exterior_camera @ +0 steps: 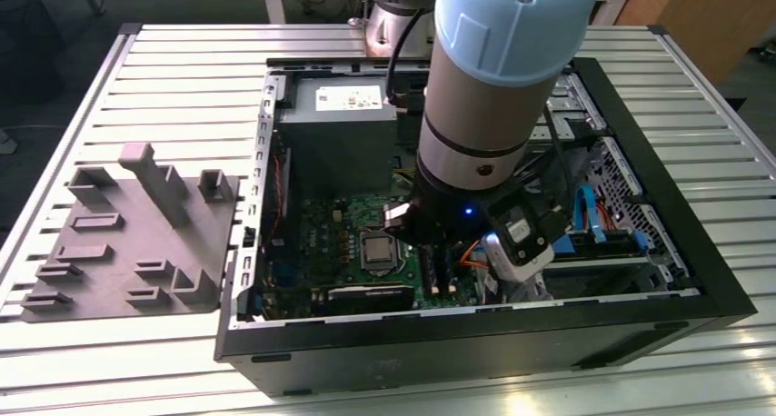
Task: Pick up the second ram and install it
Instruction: 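Press down the second ram until it locks into place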
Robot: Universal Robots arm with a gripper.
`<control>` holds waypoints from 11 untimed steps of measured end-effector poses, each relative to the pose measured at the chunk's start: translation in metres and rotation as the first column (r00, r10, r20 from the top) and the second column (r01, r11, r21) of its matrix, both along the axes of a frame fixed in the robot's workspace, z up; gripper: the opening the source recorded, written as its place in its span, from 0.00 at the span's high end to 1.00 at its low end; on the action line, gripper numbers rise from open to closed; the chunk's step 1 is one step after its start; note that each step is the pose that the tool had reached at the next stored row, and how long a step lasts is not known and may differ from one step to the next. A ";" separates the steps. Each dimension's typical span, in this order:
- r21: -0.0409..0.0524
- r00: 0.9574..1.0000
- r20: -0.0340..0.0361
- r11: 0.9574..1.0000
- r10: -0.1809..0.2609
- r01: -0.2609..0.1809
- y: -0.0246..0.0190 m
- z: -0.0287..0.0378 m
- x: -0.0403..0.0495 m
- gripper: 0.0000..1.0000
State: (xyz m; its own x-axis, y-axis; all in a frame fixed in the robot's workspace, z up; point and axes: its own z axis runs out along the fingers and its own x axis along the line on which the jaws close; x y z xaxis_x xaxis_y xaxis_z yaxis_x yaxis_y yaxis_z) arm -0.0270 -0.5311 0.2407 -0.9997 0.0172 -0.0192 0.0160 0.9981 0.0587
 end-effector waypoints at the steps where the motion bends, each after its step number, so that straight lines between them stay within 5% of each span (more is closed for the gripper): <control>1: 0.000 1.000 0.000 1.000 0.000 0.000 0.0000 0.0001 0.0000 0.89; 5: 0.000 1.000 0.000 1.000 0.000 0.000 0.0011 0.0003 0.0000 0.89; 11: 0.000 1.000 0.000 1.000 0.000 0.000 0.0127 0.0002 -0.0007 0.89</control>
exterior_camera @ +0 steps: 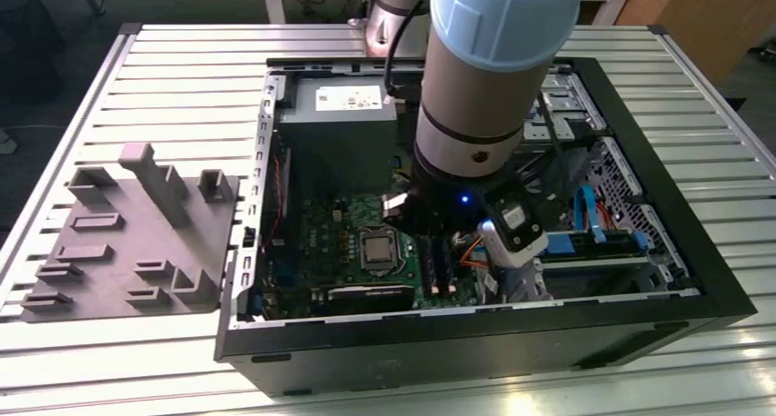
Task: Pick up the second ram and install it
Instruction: 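Press down the second ram until it locks into place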
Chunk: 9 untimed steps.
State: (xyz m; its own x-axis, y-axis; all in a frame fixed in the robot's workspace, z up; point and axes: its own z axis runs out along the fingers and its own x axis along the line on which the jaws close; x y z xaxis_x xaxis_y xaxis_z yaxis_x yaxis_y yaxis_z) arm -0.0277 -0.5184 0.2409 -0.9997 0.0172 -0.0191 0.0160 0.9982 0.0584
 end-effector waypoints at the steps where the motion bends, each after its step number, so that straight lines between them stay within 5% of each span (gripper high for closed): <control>1: 0.000 1.000 0.000 1.000 0.000 0.000 0.0025 0.0000 -0.0001 0.89; 6: 0.000 1.000 0.000 1.000 0.000 0.000 0.0121 0.0000 -0.0005 0.89; 9: 0.000 1.000 0.000 1.000 0.000 0.000 0.0133 -0.0001 -0.0005 0.89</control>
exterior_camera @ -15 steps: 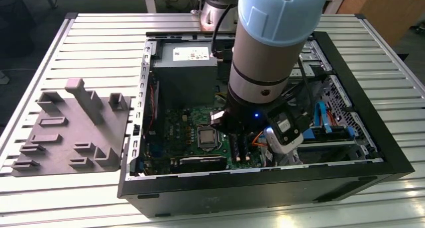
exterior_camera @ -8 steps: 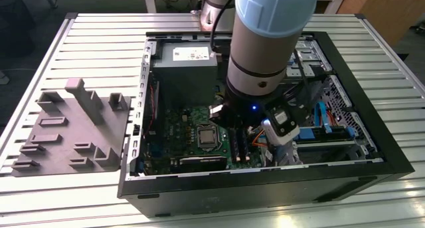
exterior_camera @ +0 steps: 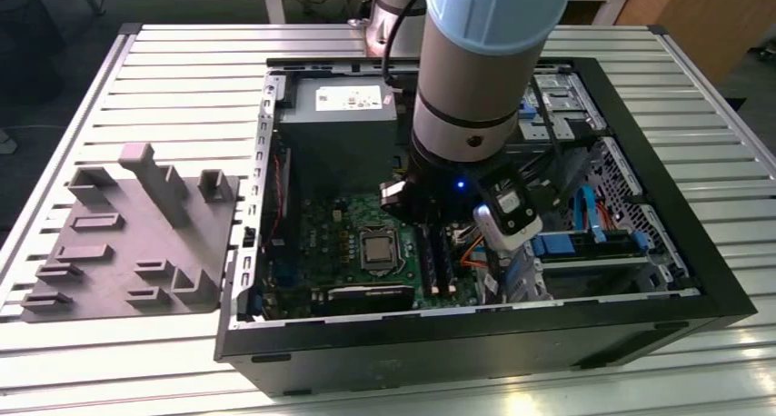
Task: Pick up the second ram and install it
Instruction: 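Press down the second ram until it locks into place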
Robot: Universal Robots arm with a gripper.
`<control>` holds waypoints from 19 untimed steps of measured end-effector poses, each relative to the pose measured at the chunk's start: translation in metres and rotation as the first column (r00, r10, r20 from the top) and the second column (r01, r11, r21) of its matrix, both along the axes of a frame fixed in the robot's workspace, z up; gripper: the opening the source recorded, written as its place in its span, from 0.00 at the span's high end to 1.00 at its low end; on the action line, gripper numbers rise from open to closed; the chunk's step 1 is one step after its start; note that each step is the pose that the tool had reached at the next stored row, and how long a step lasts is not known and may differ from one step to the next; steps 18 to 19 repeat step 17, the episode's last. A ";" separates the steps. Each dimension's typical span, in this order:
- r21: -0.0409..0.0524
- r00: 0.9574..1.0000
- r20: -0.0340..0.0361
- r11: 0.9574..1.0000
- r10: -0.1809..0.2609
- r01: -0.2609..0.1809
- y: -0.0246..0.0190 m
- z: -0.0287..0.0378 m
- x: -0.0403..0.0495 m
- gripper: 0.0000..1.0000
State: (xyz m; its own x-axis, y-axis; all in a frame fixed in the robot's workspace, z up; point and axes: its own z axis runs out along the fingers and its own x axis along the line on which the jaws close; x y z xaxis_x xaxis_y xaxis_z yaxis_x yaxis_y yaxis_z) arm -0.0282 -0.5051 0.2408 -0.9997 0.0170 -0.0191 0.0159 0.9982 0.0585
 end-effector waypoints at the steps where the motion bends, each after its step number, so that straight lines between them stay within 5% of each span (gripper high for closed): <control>1: 0.000 1.000 0.000 1.000 0.000 0.000 0.0000 0.0005 0.0000 0.89; 19: 0.000 1.000 0.000 1.000 0.000 0.000 0.0001 0.0066 -0.0001 0.89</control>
